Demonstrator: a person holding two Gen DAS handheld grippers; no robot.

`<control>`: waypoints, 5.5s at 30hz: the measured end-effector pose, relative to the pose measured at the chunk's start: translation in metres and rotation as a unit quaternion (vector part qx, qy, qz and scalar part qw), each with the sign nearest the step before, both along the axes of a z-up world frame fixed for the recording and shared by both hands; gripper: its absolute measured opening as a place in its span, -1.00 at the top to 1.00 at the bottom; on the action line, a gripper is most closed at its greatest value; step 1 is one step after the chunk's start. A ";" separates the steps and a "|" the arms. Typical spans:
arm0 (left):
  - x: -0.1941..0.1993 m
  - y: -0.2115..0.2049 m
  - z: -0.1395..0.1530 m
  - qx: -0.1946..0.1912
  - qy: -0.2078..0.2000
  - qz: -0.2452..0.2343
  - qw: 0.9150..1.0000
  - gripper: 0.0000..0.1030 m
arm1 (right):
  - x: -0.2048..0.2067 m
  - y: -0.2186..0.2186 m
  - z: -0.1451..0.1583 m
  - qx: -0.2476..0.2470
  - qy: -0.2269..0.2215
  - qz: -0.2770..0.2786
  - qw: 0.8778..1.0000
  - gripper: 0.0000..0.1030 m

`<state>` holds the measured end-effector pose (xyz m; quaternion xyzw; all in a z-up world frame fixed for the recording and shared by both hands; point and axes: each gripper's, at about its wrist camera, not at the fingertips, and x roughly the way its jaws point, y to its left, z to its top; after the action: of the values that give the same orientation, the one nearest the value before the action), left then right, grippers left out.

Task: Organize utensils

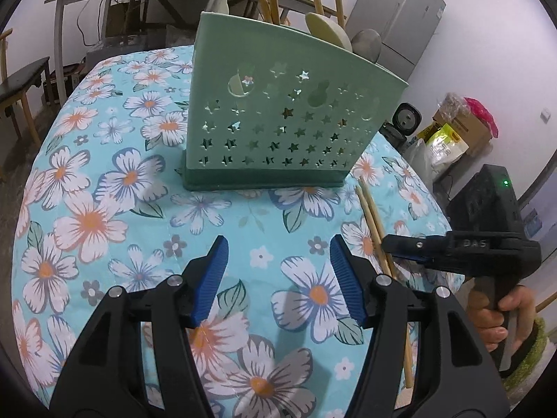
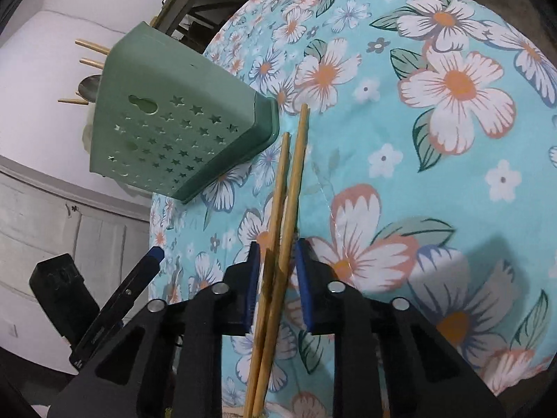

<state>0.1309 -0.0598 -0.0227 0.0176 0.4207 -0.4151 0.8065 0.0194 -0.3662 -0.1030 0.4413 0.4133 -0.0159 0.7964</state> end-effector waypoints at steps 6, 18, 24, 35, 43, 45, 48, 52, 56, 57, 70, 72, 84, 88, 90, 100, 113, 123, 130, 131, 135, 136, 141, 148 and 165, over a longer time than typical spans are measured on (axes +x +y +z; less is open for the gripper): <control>-0.005 -0.003 0.003 0.001 0.000 -0.003 1.000 -0.12 | 0.001 0.002 -0.011 0.035 -0.017 -0.010 0.999 0.85; -0.015 -0.026 -0.001 0.016 0.007 -0.027 0.999 -0.12 | -0.025 -0.023 -0.013 0.061 -0.038 -0.020 0.997 0.86; -0.022 -0.042 -0.010 0.024 0.017 -0.049 0.998 -0.12 | -0.037 -0.037 -0.010 0.048 -0.037 -0.028 0.998 0.84; -0.038 -0.077 -0.024 0.029 0.043 -0.104 0.993 -0.10 | -0.044 -0.045 -0.018 0.060 -0.045 -0.024 0.997 0.83; -0.052 -0.114 -0.034 0.060 0.027 -0.147 0.987 -0.08 | -0.047 -0.046 -0.020 0.063 -0.051 -0.021 0.996 0.83; -0.055 -0.123 -0.034 0.070 0.015 -0.157 0.985 -0.08 | -0.047 -0.046 -0.020 0.064 -0.052 -0.022 0.996 0.83; -0.059 -0.134 -0.036 0.088 -0.008 -0.161 0.983 0.00 | -0.047 -0.046 -0.020 0.064 -0.052 -0.023 0.996 0.83; -0.062 -0.143 -0.037 0.113 -0.040 -0.159 0.980 0.26 | -0.048 -0.045 -0.020 0.064 -0.055 -0.027 0.996 0.83; -0.061 -0.147 -0.037 0.125 -0.056 -0.152 0.979 0.57 | -0.049 -0.045 -0.021 0.065 -0.057 -0.027 0.996 0.83; -0.060 -0.149 -0.038 0.124 -0.054 -0.150 0.979 0.68 | -0.049 -0.046 -0.021 0.066 -0.057 -0.027 0.996 0.83; -0.047 -0.117 -0.033 0.126 -0.039 -0.129 0.983 0.89 | -0.049 -0.047 -0.021 0.070 -0.062 -0.017 0.995 0.83; -0.046 -0.110 -0.032 0.129 -0.039 -0.125 0.983 0.89 | -0.048 -0.045 -0.021 0.070 -0.061 -0.014 0.996 0.83; -0.039 -0.067 -0.026 0.137 -0.022 -0.086 0.987 0.89 | -0.041 -0.022 -0.018 0.072 -0.050 0.012 0.996 0.86; -0.035 -0.063 -0.026 0.128 -0.009 -0.082 0.988 0.89 | -0.038 -0.019 -0.016 0.066 -0.046 0.013 0.997 0.85; -0.034 -0.061 -0.026 0.125 -0.004 -0.082 0.989 0.88 | -0.037 -0.019 -0.015 0.065 -0.044 0.012 0.997 0.84; -0.028 -0.057 -0.023 0.113 0.012 -0.077 0.991 0.54 | -0.036 -0.019 -0.013 0.070 -0.046 0.018 0.996 0.59; -0.027 -0.056 -0.019 0.109 0.014 -0.078 0.991 0.44 | -0.030 -0.016 -0.011 0.074 -0.049 0.019 0.996 0.51; -0.026 -0.057 -0.020 0.109 0.013 -0.079 0.991 0.41 | -0.031 -0.017 -0.011 0.074 -0.050 0.019 0.996 0.51; -0.025 -0.063 -0.019 0.114 0.012 -0.092 0.989 0.30 | -0.037 -0.028 -0.005 0.064 -0.060 0.015 0.996 0.38; -0.025 -0.064 -0.017 0.115 0.011 -0.095 0.989 0.30 | -0.038 -0.032 -0.003 0.059 -0.061 0.009 0.996 0.37; -0.020 -0.075 -0.017 0.119 0.007 -0.107 0.987 0.29 | -0.036 -0.042 0.003 0.038 -0.060 0.000 0.997 0.37; -0.019 -0.078 -0.017 0.119 0.006 -0.110 0.987 0.29 | -0.034 -0.042 0.004 0.031 -0.058 0.001 0.998 0.37; -0.009 -0.097 -0.024 0.130 -0.001 -0.119 0.984 0.29 | -0.015 -0.042 0.007 -0.009 -0.043 0.002 0.999 0.37; 0.002 -0.121 -0.029 0.152 -0.024 -0.126 0.980 0.30 | 0.022 -0.036 0.014 -0.075 -0.022 0.000 0.997 0.37; 0.010 -0.134 -0.019 0.138 -0.044 -0.096 0.985 0.91 | 0.040 -0.042 0.021 -0.078 -0.047 -0.021 0.996 0.87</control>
<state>0.1408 -0.1942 -0.0414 0.1873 0.4346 -0.4274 0.7703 0.0591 -0.4085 -0.0821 0.3864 0.3636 -0.0444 0.8465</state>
